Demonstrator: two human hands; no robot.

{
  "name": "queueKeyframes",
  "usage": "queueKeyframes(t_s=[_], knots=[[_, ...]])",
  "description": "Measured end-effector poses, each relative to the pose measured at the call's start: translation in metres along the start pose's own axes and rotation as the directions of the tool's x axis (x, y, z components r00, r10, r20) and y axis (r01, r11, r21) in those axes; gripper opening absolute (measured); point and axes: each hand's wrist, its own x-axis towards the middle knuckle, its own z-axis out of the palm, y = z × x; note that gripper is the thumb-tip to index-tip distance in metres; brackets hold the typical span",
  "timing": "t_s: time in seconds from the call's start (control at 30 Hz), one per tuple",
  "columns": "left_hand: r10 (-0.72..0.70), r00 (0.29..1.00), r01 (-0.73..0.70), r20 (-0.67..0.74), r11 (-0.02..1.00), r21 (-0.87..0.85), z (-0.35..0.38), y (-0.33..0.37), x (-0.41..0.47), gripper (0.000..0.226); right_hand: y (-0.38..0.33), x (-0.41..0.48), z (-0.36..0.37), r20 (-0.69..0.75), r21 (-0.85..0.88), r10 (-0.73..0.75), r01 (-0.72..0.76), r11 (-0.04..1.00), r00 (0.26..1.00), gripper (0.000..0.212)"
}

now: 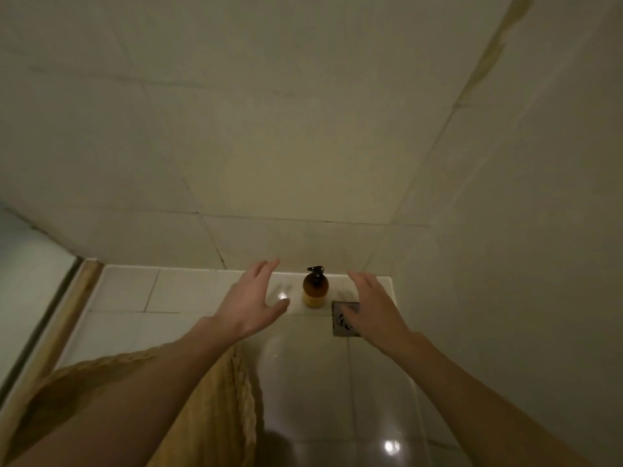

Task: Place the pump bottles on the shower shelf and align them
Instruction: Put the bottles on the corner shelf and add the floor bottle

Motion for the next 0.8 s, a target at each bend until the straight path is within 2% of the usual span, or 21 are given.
queueKeyframes(t_s=[0.17,0.33,0.43,0.53,0.8], knots=[[-0.024,1.0,0.024,-0.011,0.999,0.034,0.074,-0.056,0.028,0.081,0.051,0.039,0.085,0.002,0.062,0.014,-0.014,0.998,1.0,0.058],[-0.009,1.0,0.009,-0.004,0.998,0.054,0.116,-0.094,0.051,0.082,0.074,0.082,0.145,-0.01,0.162,-0.016,0.018,0.987,1.0,0.045],[-0.009,1.0,0.008,0.004,0.997,0.071,0.131,-0.112,0.06,0.082,0.082,0.107,0.17,-0.009,0.279,0.067,-0.062,0.958,0.998,0.06],[-0.001,1.0,-0.001,0.023,0.997,0.077,0.14,-0.125,0.062,0.08,0.089,0.122,0.192,-0.033,0.317,0.124,-0.107,0.942,0.992,0.076],[-0.019,1.0,0.017,0.018,0.994,0.106,0.145,-0.135,0.056,0.076,0.102,0.149,0.221,-0.151,0.33,0.169,-0.111,0.937,0.974,0.074]])
